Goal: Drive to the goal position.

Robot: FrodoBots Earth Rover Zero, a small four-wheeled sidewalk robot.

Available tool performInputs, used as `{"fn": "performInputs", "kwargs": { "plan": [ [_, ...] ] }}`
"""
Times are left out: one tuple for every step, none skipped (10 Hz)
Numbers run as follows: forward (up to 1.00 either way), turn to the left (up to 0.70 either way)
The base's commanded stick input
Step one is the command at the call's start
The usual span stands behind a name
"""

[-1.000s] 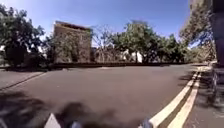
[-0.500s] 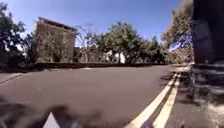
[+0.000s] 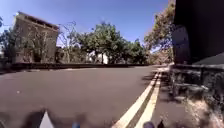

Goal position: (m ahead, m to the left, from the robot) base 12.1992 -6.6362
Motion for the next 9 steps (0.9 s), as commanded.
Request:
{"fn": "performInputs", "kwargs": {
  "plan": [
    [0.0, 0.0],
    [0.13, 0.0],
    [0.63, 0.0],
    [0.85, 0.0],
    [0.85, 0.0],
    [0.85, 0.0],
    [0.85, 0.0],
    [0.85, 0.0],
    [0.85, 0.0]
  ]
}}
